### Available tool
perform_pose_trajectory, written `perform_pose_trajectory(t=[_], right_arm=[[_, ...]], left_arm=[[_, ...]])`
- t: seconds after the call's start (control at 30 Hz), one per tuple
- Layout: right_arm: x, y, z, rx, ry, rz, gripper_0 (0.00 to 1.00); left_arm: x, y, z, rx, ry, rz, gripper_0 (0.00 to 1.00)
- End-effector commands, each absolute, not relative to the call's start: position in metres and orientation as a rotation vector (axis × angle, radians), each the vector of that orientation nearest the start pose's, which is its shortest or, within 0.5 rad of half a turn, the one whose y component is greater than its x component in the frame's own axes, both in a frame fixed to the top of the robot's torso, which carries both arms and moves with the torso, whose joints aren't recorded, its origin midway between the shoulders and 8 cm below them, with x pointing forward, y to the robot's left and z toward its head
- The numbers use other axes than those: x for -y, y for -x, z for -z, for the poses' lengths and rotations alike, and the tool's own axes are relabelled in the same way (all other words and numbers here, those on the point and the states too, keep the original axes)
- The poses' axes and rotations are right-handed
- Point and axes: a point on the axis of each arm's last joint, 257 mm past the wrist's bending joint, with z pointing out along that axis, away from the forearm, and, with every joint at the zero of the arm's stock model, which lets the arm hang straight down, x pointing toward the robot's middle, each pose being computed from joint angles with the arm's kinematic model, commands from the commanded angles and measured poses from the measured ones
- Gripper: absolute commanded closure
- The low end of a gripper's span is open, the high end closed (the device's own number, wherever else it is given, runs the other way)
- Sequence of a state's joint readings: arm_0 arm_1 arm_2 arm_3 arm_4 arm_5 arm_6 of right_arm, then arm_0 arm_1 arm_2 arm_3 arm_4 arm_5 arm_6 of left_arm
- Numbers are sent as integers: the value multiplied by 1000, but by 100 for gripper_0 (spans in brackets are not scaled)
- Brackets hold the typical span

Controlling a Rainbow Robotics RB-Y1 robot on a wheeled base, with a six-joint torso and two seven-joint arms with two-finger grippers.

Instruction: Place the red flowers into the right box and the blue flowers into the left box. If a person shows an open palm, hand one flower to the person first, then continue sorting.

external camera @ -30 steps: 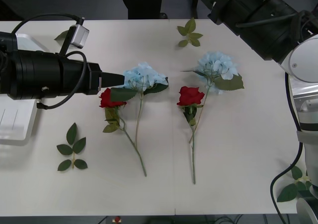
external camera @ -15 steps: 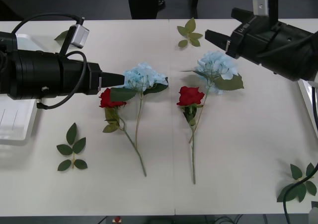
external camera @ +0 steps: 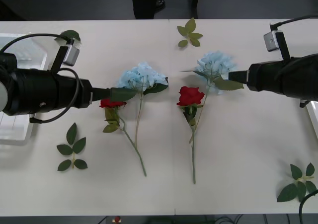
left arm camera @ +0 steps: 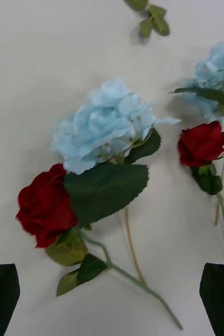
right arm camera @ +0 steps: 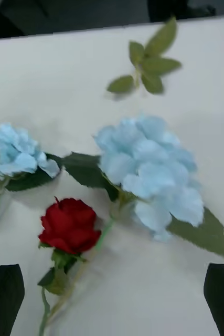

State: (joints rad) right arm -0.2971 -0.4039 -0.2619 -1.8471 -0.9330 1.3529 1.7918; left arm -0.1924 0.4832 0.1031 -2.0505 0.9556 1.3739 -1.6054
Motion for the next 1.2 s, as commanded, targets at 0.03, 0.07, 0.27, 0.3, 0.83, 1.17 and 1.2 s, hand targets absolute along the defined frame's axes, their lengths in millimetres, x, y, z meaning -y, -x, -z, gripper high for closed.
perform_pose_trajectory(t=[0.03,0.07,0.27,0.3,0.83,1.17,1.2], right_arm=[[242,-510,160,-2266,110,-496,0],[244,-509,164,-2286,83,-488,0],[252,-510,190,-2407,-160,-362,0],[252,-510,194,-2422,-191,-333,0],[215,-530,227,-2521,-298,-79,0],[190,-536,253,-2537,-273,-37,0],[187,-536,253,-2536,-268,-38,0]], left_arm=[[-195,-443,187,-2292,-262,512,0],[-196,-442,191,-2301,-244,496,0],[-193,-437,218,-2362,-79,407,0],[-193,-437,224,-2373,-43,392,0],[-159,-461,265,-2377,145,163,0],[-141,-506,283,-2352,118,115,0],[-141,-511,284,-2349,115,104,0]])
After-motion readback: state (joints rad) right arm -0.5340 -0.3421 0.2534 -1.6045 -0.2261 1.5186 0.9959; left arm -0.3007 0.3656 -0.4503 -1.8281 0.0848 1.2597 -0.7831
